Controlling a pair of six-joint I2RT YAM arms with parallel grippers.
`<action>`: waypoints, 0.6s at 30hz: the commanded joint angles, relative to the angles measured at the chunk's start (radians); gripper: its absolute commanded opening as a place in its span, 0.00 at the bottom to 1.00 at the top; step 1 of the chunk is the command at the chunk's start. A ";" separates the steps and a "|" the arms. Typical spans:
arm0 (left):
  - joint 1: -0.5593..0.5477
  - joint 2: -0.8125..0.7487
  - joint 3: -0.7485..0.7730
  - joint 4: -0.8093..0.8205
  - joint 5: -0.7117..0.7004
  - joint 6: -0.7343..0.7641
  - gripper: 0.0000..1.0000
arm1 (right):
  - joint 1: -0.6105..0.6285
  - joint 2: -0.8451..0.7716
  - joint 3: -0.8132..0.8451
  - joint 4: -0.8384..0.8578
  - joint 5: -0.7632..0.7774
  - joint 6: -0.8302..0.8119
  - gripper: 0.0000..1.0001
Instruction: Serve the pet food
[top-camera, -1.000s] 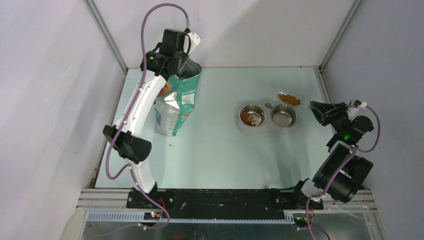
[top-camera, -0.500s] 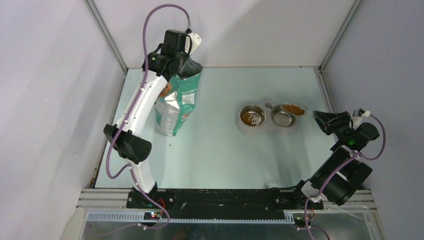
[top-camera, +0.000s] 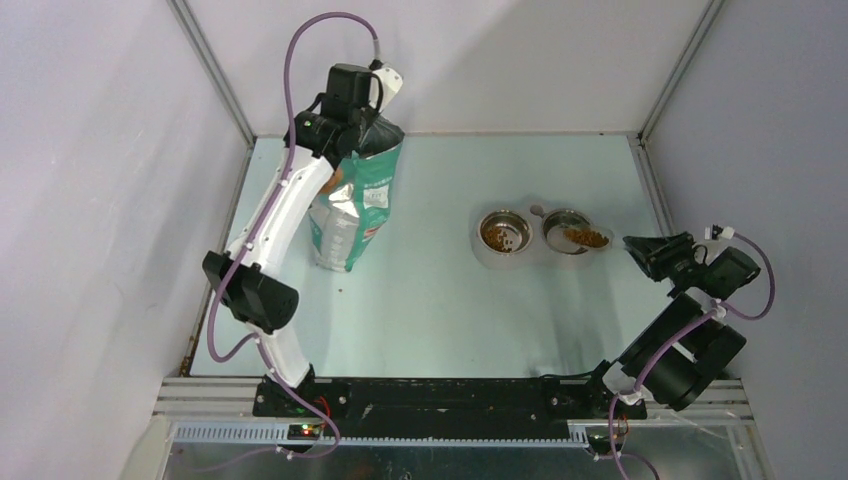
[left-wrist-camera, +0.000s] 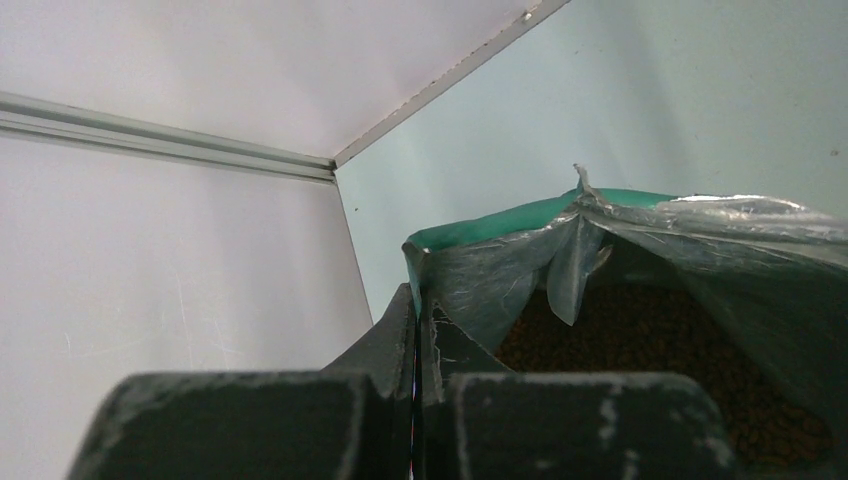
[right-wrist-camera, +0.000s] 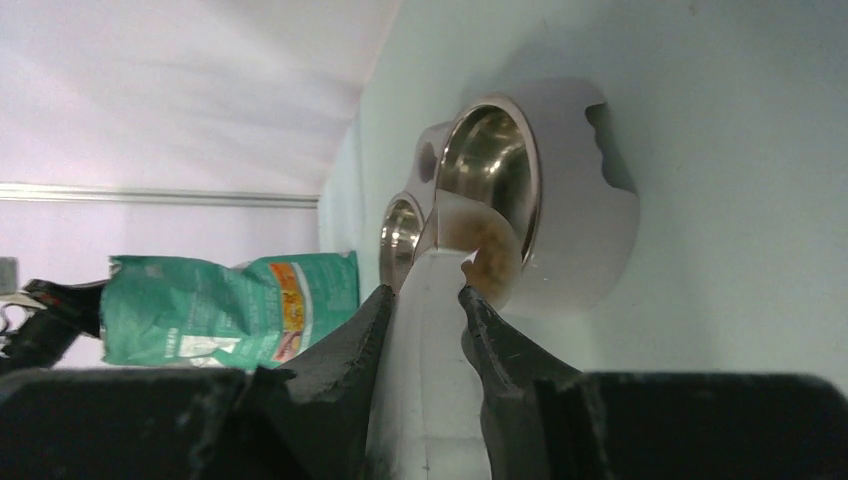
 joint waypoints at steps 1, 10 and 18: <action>-0.005 -0.065 -0.045 0.060 -0.006 0.002 0.00 | 0.026 -0.018 0.087 -0.136 0.060 -0.169 0.00; -0.005 -0.103 -0.099 0.085 -0.003 -0.025 0.00 | 0.169 -0.045 0.225 -0.375 0.206 -0.366 0.00; -0.005 -0.147 -0.160 0.152 -0.003 -0.021 0.00 | 0.381 -0.089 0.420 -0.643 0.470 -0.690 0.00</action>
